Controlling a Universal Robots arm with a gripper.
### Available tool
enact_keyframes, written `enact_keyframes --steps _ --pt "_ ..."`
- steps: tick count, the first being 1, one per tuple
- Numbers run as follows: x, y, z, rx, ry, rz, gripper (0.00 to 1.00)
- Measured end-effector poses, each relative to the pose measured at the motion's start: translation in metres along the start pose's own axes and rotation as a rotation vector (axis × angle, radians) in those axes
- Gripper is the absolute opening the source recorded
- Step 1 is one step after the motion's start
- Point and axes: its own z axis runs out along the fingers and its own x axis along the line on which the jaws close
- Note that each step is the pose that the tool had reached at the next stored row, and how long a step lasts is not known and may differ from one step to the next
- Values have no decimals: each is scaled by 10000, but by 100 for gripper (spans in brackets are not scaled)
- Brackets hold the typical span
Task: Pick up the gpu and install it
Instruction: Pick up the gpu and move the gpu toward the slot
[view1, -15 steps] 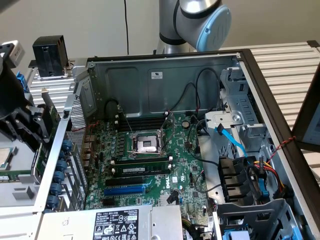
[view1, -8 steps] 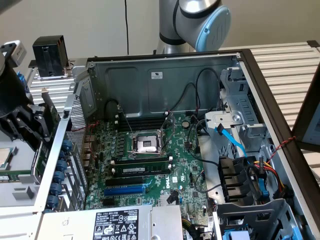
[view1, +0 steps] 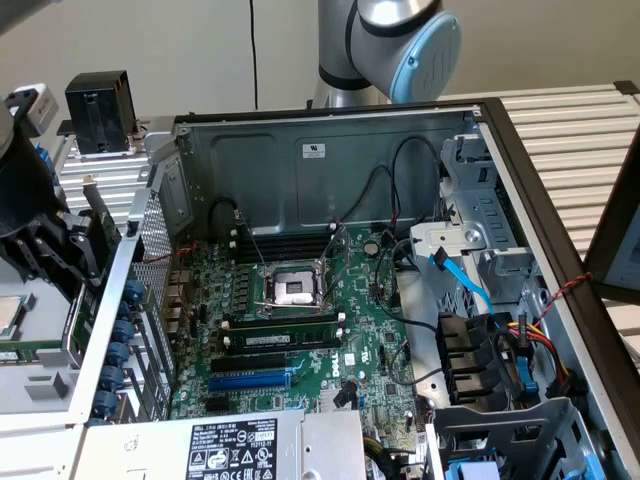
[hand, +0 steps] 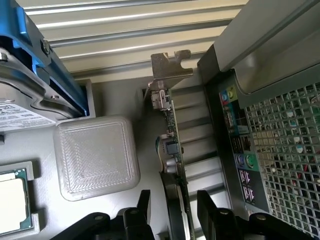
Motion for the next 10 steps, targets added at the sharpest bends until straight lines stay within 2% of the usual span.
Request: enact_keyframes --steps 3,6,10 --pt "1 2 2 17 5 35 50" --pt "0 2 1 61 37 -8 50" --pt "-4 4 0 125 41 -47 50"
